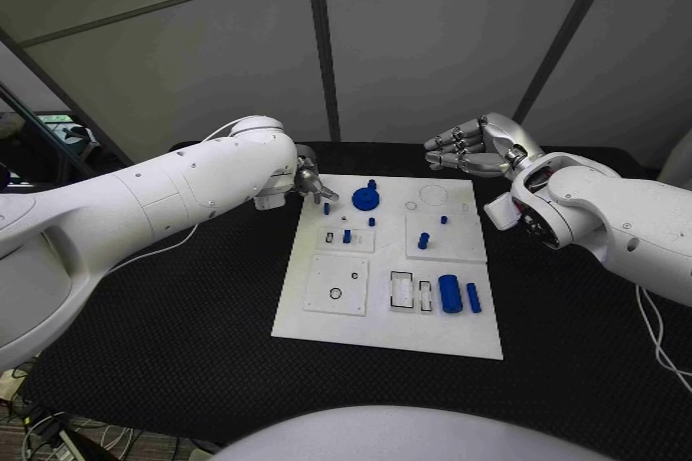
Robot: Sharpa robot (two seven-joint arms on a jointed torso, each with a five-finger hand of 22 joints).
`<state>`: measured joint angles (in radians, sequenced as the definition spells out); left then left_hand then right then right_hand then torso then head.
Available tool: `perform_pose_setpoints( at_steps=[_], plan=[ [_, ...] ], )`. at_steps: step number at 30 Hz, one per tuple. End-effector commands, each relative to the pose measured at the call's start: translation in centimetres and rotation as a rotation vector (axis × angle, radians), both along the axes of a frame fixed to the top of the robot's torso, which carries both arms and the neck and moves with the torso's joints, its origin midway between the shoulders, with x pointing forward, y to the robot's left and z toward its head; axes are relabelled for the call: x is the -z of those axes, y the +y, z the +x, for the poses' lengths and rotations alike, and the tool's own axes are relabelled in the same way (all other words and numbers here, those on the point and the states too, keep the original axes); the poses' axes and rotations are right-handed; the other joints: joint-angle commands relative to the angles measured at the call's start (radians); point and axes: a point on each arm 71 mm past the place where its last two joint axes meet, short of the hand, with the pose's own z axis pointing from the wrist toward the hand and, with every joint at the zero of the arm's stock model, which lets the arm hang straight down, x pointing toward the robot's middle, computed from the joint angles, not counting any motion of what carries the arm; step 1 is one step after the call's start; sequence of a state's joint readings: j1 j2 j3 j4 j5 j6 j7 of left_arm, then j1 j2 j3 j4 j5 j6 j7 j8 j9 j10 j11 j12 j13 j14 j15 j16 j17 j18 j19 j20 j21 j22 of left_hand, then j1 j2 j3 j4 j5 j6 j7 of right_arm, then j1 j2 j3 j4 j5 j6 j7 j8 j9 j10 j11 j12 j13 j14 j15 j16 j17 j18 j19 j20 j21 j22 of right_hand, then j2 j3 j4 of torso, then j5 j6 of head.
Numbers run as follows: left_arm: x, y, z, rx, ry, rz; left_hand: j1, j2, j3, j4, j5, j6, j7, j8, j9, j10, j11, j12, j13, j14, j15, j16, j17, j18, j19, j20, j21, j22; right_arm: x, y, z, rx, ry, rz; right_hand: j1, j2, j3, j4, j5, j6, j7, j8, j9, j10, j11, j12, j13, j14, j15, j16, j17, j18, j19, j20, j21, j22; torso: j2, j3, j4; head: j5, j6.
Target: Assemble the parts on the task board
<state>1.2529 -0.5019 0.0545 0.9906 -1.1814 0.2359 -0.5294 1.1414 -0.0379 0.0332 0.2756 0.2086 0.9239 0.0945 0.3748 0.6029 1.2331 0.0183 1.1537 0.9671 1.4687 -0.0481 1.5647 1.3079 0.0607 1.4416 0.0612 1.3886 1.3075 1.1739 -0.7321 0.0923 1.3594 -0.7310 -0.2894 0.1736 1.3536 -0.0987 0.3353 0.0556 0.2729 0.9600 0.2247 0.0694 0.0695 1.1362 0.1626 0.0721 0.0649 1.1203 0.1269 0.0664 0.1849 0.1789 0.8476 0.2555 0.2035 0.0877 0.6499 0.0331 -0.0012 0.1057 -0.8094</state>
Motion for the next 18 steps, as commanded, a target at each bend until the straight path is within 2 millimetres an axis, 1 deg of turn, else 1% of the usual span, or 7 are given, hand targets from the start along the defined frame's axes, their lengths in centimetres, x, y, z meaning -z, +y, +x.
perform_pose_setpoints(
  at_steps=[1, 8, 18],
  plan=[
    [0.09, -0.25, -0.12, 0.029, 0.028, 0.01, 0.006, 0.004, -0.007, 0.0, 0.003, 0.009, -0.002, -0.002, -0.001, -0.006, 0.001, -0.001, 0.0, 0.102, 0.005, 0.006, 0.263, -0.002, 0.001, 0.004, 0.001, 0.005, -0.13, 0.12, -0.01, -0.01, -0.005, 0.001, -0.011, -0.003, -0.006, 0.001, 0.007, 0.001, 0.002, 0.0, 0.001, -0.007, -0.001, 0.002, -0.001, -0.005, -0.001, 0.001, -0.001, 0.005, 0.008, 0.001, -0.005, -0.001, 0.0, 0.0001, 0.0, 0.0, -0.001],
    [0.23, -0.33, -0.17, 0.036, 0.042, 0.015, 0.011, 0.009, -0.01, 0.001, 0.003, 0.016, -0.003, 0.001, -0.003, -0.005, 0.0, -0.001, 0.001, 0.102, 0.005, 0.006, 0.263, -0.002, 0.001, 0.003, 0.002, 0.006, -0.13, 0.09, -0.03, -0.01, -0.005, 0.0, -0.011, -0.003, -0.007, 0.001, 0.007, 0.001, 0.002, 0.0, 0.001, -0.007, -0.001, 0.002, -0.001, -0.005, -0.001, 0.001, -0.001, 0.005, 0.009, 0.001, -0.005, -0.001, 0.0, -0.0001, -0.0004, 0.0, -0.002],
    [0.49, -0.61, -0.29, 0.045, 0.056, 0.015, 0.032, 0.023, -0.013, -0.005, 0.004, 0.028, -0.008, 0.007, -0.005, -0.004, -0.004, 0.001, 0.002, 0.102, 0.002, 0.006, 0.263, -0.002, 0.002, 0.001, 0.002, 0.008, -0.13, 0.17, -0.03, -0.012, -0.004, 0.0, -0.011, -0.003, -0.007, 0.001, 0.007, 0.001, 0.002, 0.0, 0.001, -0.007, -0.001, 0.002, -0.001, -0.005, -0.001, 0.001, -0.001, 0.005, 0.009, 0.001, -0.005, -0.001, 0.0, -0.0002, 0.0003, -0.001, -0.004]
  ],
)
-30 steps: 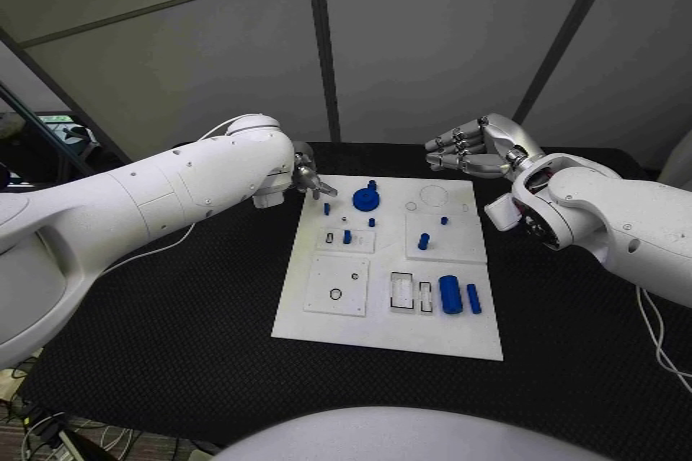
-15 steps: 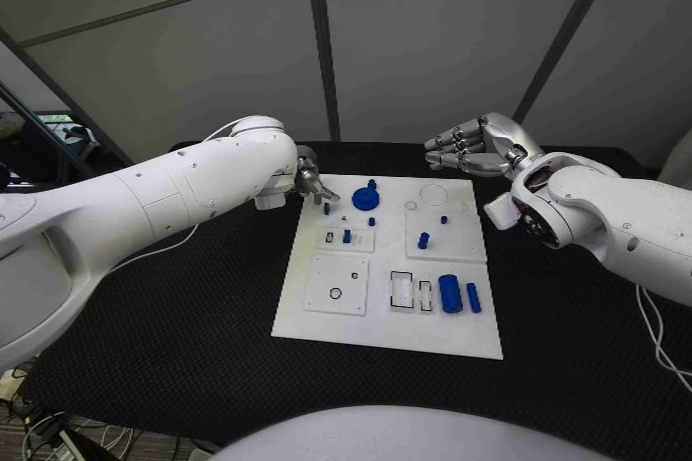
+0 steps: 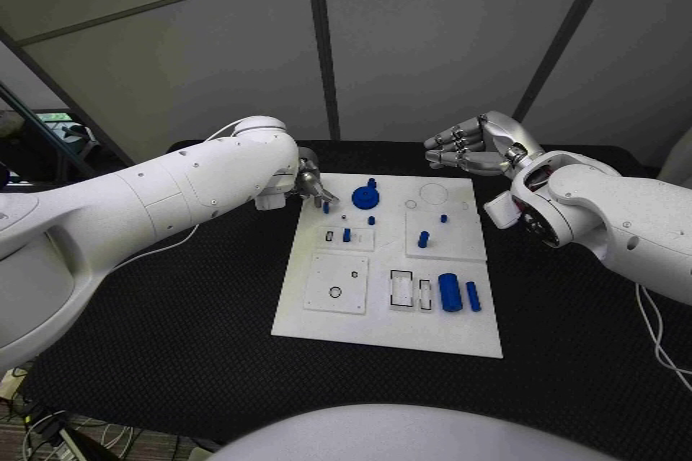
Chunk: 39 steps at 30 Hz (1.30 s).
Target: Assemble the parts on the task board
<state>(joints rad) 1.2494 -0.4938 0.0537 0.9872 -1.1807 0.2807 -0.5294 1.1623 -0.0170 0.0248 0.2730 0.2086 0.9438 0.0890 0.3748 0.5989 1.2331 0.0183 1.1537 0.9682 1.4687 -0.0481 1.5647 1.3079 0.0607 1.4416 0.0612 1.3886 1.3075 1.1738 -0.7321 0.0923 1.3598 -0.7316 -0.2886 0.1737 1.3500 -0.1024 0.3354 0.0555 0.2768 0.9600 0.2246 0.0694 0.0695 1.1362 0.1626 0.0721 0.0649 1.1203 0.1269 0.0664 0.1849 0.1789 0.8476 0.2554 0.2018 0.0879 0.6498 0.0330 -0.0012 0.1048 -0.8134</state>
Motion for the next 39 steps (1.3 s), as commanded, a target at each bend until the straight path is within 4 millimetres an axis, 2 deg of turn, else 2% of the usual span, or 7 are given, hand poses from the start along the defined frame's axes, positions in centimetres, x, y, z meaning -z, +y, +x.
perform_pose_setpoints(
  at_steps=[1, 20, 28, 34, 36, 38, 39],
  plan=[
    [0.09, -0.19, -0.08, 0.017, 0.02, -0.001, 0.014, 0.005, -0.004, -0.003, 0.005, 0.01, -0.003, 0.008, -0.001, -0.004, -0.004, 0.001, 0.001, 0.102, 0.001, 0.006, 0.263, -0.002, 0.002, 0.001, 0.002, 0.008, -0.13, 0.16, -0.01, -0.011, -0.004, 0.001, -0.007, 0.001, -0.007, 0.001, 0.004, 0.001, 0.002, 0.0, 0.001, -0.007, -0.001, 0.002, -0.001, -0.005, -0.001, 0.001, -0.001, 0.005, 0.009, 0.001, -0.004, -0.001, 0.0, 0.0, 0.0006, -0.001, 0.0],
    [0.11, -0.2, 0.08, -0.005, 0.004, -0.028, 0.103, 0.061, 0.036, -0.04, 0.007, 0.005, -0.008, 0.011, -0.006, -0.01, -0.01, -0.005, -0.006, 0.102, -0.004, 0.006, 0.263, -0.002, 0.001, -0.004, 0.0, 0.008, -0.09, 0.2, -0.04, -0.015, 0.002, -0.002, -0.005, 0.003, -0.007, 0.001, 0.012, 0.001, 0.001, 0.0, 0.001, -0.008, -0.002, 0.003, -0.001, -0.005, -0.002, 0.001, -0.003, 0.006, 0.011, 0.001, -0.007, -0.004, 0.0, -0.0001, 0.0003, -0.002, -0.002],
    [0.11, -0.3, 0.1, -0.007, 0.003, -0.042, 0.13, 0.071, 0.057, -0.056, 0.008, 0.001, -0.009, 0.011, -0.007, -0.012, -0.011, -0.008, -0.009, 0.102, -0.005, 0.006, 0.263, -0.002, 0.0, -0.005, -0.001, 0.008, -0.07, 0.22, -0.04, -0.016, 0.004, -0.003, -0.005, 0.003, -0.007, 0.001, 0.012, 0.001, 0.001, 0.0, 0.001, -0.008, -0.002, 0.003, -0.001, -0.005, -0.002, 0.001, -0.003, 0.006, 0.011, 0.001, -0.007, -0.004, 0.0, -0.0003, 0.0001, -0.003, -0.004],
    [0.11, -0.27, 0.11, -0.016, 0.006, -0.074, 0.214, 0.091, 0.156, -0.116, 0.011, -0.014, -0.01, 0.012, -0.009, -0.024, -0.014, -0.023, -0.02, 0.102, -0.009, 0.006, 0.263, -0.001, -0.001, -0.01, -0.004, 0.008, -0.04, 0.24, -0.04, -0.018, 0.007, -0.004, -0.005, 0.003, -0.007, 0.001, 0.012, 0.001, 0.001, 0.0, 0.001, -0.008, -0.002, 0.003, -0.001, -0.005, -0.002, 0.001, -0.003, 0.006, 0.011, 0.001, -0.007, -0.004, 0.0, 0.0001, 0.0006, -0.001, -0.005],
    [0.11, -0.24, 0.08, -0.02, 0.01, -0.088, 0.228, 0.081, 0.224, -0.139, 0.009, -0.019, -0.005, 0.017, -0.007, -0.027, -0.01, -0.031, -0.026, 0.102, -0.008, 0.006, 0.263, -0.001, -0.002, -0.01, -0.005, 0.008, -0.03, 0.23, -0.04, -0.019, 0.008, -0.005, -0.005, 0.003, -0.007, 0.001, 0.012, 0.001, 0.001, 0.0, 0.001, -0.008, -0.002, 0.003, -0.001, -0.005, -0.002, 0.001, -0.003, 0.006, 0.011, 0.001, -0.007, -0.004, 0.0, 0.0001, 0.0006, -0.001, -0.005],
    [0.09, -0.17, 0.03, -0.024, 0.01, -0.1, 0.206, 0.045, 0.318, -0.157, 0.007, -0.025, -0.005, 0.035, 0.005, -0.024, -0.012, -0.035, -0.031, 0.102, -0.008, 0.006, 0.263, -0.001, -0.003, -0.005, -0.007, 0.008, -0.02, 0.21, -0.04, -0.019, 0.009, -0.006, -0.005, 0.003, -0.007, 0.001, 0.012, 0.001, 0.001, 0.0, 0.001, -0.008, -0.002, 0.003, -0.001, -0.005, -0.002, 0.001, -0.003, 0.006, 0.011, 0.001, -0.007, -0.004, 0.0, 0.0001, 0.0005, -0.001, -0.006],
    [0.06, -0.13, 0.0, -0.026, 0.008, -0.106, 0.202, 0.044, 0.338, -0.159, 0.008, -0.026, -0.005, 0.04, 0.008, -0.023, -0.013, -0.035, -0.031, 0.102, -0.006, 0.006, 0.263, -0.001, -0.003, -0.007, -0.007, 0.009, -0.01, 0.21, -0.04, -0.02, 0.01, -0.007, -0.005, 0.003, -0.007, 0.001, 0.012, 0.001, 0.001, 0.0, 0.001, -0.008, -0.002, 0.003, -0.001, -0.005, -0.002, 0.001, -0.003, 0.006, 0.011, 0.001, -0.007, -0.004, 0.0, 0.0, 0.0005, -0.001, -0.005]
  ],
)
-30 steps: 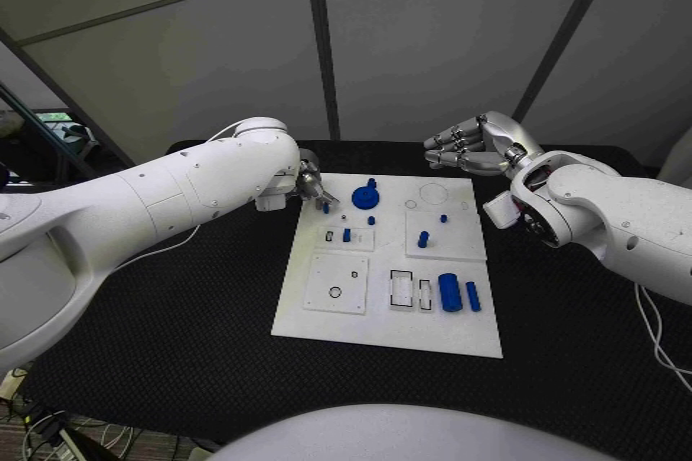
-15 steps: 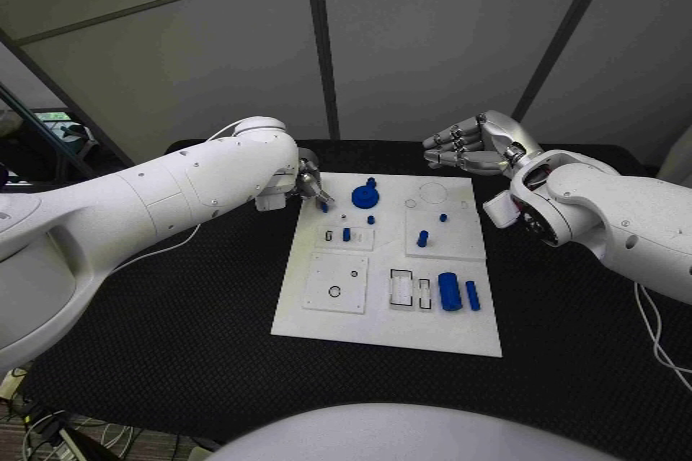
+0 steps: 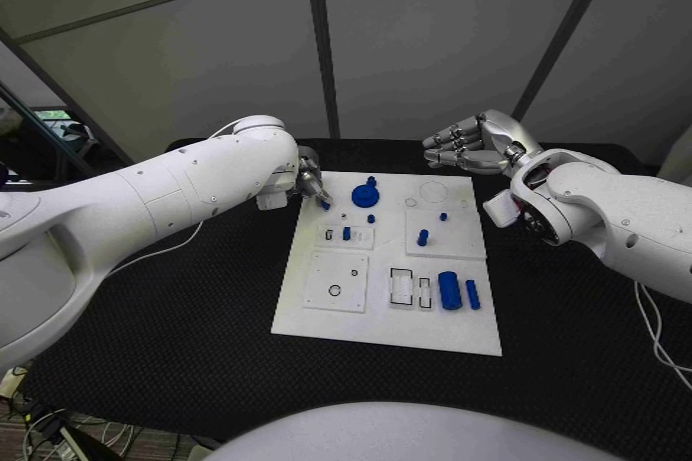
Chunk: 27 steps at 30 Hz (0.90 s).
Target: Assemble the parts on the task board
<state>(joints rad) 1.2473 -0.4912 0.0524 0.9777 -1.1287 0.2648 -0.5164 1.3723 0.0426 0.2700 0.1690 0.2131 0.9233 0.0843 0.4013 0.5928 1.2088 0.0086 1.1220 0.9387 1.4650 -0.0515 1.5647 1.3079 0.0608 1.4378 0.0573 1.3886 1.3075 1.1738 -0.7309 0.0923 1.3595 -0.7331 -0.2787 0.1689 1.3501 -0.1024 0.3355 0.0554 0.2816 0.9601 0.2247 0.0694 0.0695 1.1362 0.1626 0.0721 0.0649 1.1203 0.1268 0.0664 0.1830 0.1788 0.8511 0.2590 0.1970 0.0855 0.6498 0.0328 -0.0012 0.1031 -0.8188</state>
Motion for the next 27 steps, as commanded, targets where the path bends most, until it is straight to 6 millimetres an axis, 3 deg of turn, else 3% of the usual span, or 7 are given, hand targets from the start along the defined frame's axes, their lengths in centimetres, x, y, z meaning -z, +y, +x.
perform_pose_setpoints(
  at_steps=[1, 10, 27],
  plan=[
    [-0.2, -0.1, -0.1, -0.01, -0.006, -0.056, -0.015, -0.02, 0.114, -0.058, 0.004, -0.006, -0.001, 0.019, 0.017, 0.001, -0.003, -0.004, -0.003, 0.106, -0.001, 0.006, 0.263, 0.0, 0.0, -0.003, -0.008, 0.008, -0.1, 0.1, 0.0, -0.013, 0.003, -0.004, -0.005, 0.003, -0.007, 0.001, 0.007, 0.001, 0.001, 0.0, 0.001, -0.008, -0.002, 0.003, -0.001, -0.005, -0.002, 0.002, -0.001, 0.006, 0.008, -0.002, -0.003, -0.001, -0.001, 0.0003, 0.0005, 0.0, 0.0],
    [-0.6, 0.7, -0.9, -0.058, -0.023, -0.146, -0.114, -0.089, 0.332, -0.107, -0.001, -0.029, -0.001, 0.089, 0.061, 0.011, -0.004, 0.001, -0.002, 0.106, -0.003, 0.006, 0.263, 0.0, 0.0, -0.005, -0.011, 0.011, 0.0, 0.0, 0.0, -0.013, 0.008, -0.008, -0.005, 0.003, -0.008, 0.001, 0.009, 0.0, 0.001, 0.0, 0.001, -0.008, -0.002, 0.003, -0.001, -0.005, -0.002, 0.002, -0.002, 0.006, 0.008, -0.002, -0.004, -0.002, -0.001, 0.0003, 0.0021, 0.0, 0.0],
    [-0.6, 1.6, -4.6, -0.039, -0.058, -0.191, -0.161, -0.119, 0.426, -0.148, -0.002, -0.035, -0.006, 0.127, 0.08, 0.023, -0.007, 0.008, 0.004, 0.106, -0.007, 0.006, 0.263, -0.001, 0.003, -0.007, -0.009, 0.017, 0.0, -0.4, 0.0, -0.007, 0.012, -0.014, -0.005, 0.003, -0.008, 0.001, 0.009, 0.0, 0.001, 0.0, 0.001, -0.008, -0.002, 0.003, -0.001, -0.005, -0.002, 0.002, -0.002, 0.006, 0.008, -0.002, -0.004, -0.002, -0.001, 0.0009, 0.0019, 0.006, -0.007]
  ],
)
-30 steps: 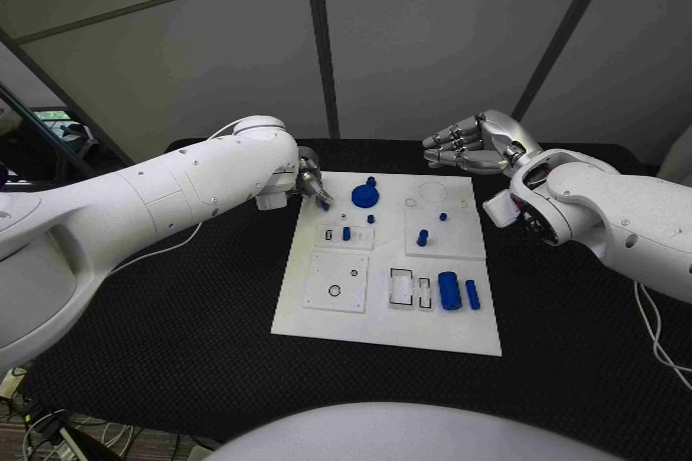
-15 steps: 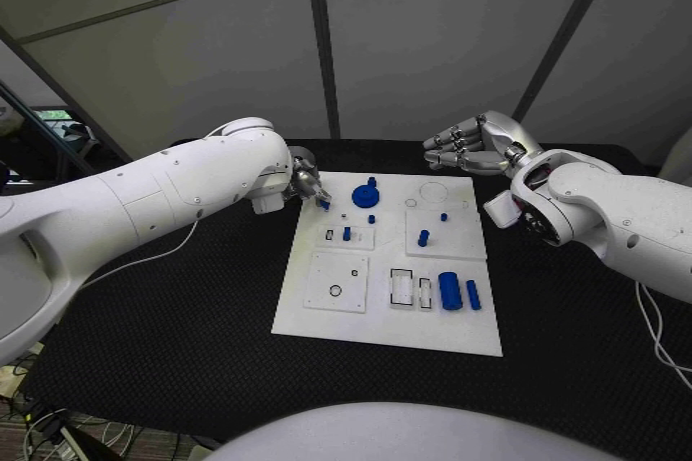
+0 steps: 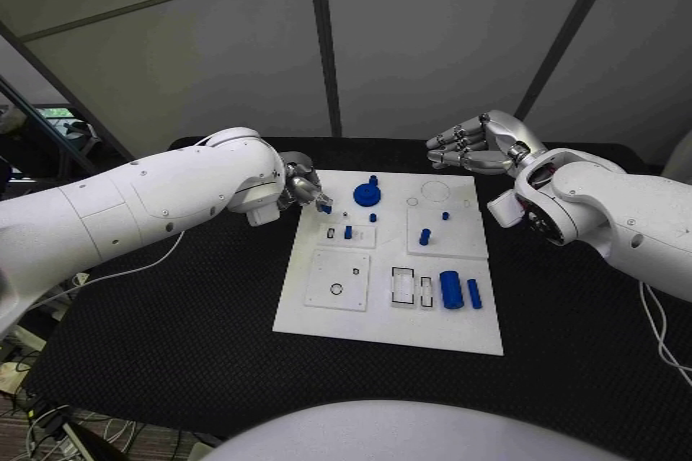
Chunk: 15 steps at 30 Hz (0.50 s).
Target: Assemble the parts on the task board
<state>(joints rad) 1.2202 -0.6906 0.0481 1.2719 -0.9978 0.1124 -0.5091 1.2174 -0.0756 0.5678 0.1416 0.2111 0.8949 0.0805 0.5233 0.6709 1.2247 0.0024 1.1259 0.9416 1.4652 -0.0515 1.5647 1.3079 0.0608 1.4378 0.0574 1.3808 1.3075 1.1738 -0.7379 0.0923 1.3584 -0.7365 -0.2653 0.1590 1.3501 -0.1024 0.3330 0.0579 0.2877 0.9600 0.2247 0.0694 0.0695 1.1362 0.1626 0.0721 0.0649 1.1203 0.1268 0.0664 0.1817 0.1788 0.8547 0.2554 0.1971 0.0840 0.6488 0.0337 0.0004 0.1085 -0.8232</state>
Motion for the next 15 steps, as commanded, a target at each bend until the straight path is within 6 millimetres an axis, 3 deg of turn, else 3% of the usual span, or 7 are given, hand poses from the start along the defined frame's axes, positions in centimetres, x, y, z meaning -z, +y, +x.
perform_pose_setpoints(
  at_steps=[1, 15],
  plan=[
    [0.0, -0.1, -0.6, -0.006, -0.028, -0.013, -0.008, -0.002, 0.132, -0.122, 0.0, -0.007, -0.003, 0.007, 0.002, 0.008, -0.001, 0.005, 0.002, 0.106, -0.007, 0.006, 0.263, -0.001, 0.003, -0.007, -0.001, 0.017, -0.1, 0.0, 0.0, -0.006, -0.001, -0.004, -0.005, 0.003, -0.005, -0.002, 0.003, 0.0, 0.001, 0.0, 0.001, -0.008, -0.002, 0.003, -0.001, -0.005, -0.002, 0.002, -0.001, 0.006, 0.005, 0.001, -0.004, -0.001, 0.001, -0.0005, -0.0001, 0.001, -0.003],
    [1.4, -0.4, -2.4, 0.025, -0.032, 0.026, -0.024, -0.016, 0.169, -0.14, 0.0, -0.006, -0.005, 0.021, 0.008, 0.018, -0.003, 0.012, 0.009, 0.106, -0.009, 0.006, 0.263, -0.002, 0.006, -0.009, 0.002, 0.022, -0.1, 0.0, 0.0, -0.008, -0.002, -0.007, -0.005, 0.003, -0.005, -0.002, 0.003, 0.0, 0.001, 0.0, 0.001, -0.008, -0.002, 0.003, -0.001, -0.005, -0.002, 0.002, -0.001, 0.006, 0.005, 0.001, -0.004, -0.001, 0.002, -0.0023, -0.0022, 0.003, -0.006]
  ],
)
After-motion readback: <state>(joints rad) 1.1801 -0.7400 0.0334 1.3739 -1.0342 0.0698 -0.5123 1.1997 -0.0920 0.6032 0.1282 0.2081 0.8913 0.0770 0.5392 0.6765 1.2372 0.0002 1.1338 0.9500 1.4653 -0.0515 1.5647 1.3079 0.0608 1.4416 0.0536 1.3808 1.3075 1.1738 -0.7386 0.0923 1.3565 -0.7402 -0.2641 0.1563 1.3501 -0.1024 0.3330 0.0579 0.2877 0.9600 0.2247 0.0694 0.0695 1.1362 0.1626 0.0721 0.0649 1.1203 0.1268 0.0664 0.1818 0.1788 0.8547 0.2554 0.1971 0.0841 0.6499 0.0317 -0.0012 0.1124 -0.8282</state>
